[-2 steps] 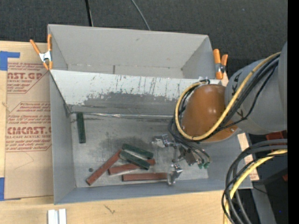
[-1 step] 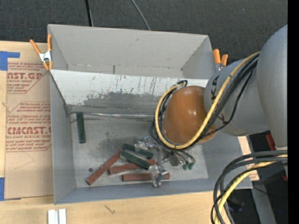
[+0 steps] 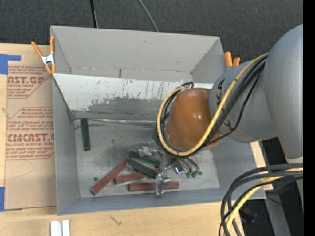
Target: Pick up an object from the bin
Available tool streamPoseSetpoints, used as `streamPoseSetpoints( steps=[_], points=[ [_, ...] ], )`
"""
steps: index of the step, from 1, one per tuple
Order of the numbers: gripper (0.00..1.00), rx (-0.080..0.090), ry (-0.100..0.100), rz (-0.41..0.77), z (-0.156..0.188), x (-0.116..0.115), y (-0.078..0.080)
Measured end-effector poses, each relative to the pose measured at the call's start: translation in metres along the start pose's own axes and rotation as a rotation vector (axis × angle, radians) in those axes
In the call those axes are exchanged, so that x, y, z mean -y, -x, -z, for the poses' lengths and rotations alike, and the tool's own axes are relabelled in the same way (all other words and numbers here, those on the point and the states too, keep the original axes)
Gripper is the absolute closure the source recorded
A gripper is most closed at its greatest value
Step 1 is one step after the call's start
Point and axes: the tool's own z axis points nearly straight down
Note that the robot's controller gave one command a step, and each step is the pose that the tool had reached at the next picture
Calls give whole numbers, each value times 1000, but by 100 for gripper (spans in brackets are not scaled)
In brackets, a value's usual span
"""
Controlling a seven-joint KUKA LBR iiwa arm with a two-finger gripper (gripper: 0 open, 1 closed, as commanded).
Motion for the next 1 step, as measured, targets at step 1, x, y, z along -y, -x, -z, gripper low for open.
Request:
streamPoseSetpoints(
  steps=[1],
  points=[
    [0,10,-2,-180,-33,-16,10]
  ],
)
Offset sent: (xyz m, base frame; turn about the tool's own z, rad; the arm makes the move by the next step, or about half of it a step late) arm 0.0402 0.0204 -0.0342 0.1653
